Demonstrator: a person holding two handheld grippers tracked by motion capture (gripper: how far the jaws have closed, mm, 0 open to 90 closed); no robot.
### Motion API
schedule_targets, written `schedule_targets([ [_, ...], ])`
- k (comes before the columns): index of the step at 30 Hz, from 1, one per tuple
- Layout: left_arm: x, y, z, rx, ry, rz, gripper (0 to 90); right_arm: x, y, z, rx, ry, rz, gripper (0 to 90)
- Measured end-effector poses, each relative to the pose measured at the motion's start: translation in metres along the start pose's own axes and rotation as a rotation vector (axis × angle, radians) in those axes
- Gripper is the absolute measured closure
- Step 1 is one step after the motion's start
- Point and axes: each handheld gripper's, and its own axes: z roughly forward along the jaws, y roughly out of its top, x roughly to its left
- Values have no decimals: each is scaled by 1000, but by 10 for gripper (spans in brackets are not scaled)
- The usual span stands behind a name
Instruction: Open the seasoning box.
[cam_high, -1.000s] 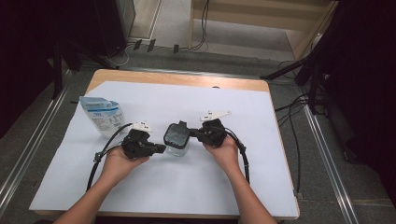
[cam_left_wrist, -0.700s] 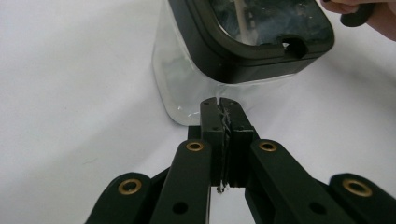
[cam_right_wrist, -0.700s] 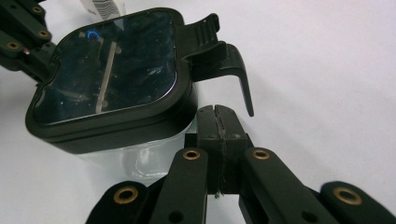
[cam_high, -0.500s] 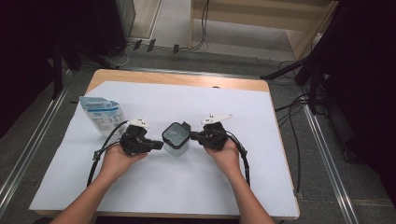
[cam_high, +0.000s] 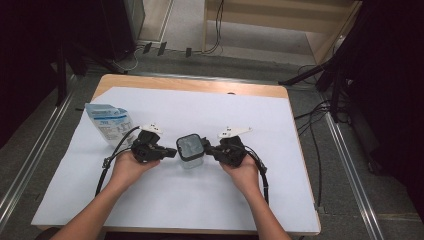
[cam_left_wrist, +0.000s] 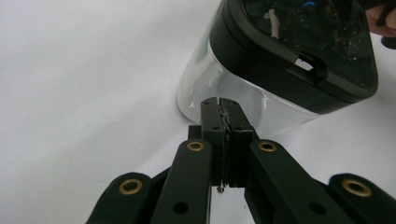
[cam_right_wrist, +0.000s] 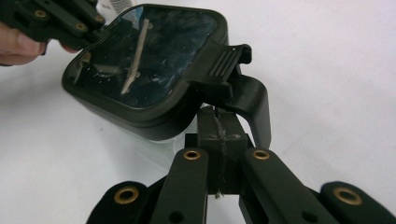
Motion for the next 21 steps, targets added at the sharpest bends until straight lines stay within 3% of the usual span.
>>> schedule_targets([
  [5, 4, 3, 3, -17, -19, -13, 900, 3, -5, -5, -1, 0, 6, 900],
  [21, 10, 15, 9, -45, -44, 18, 900, 11, -14, -13, 29, 15, 7, 900],
])
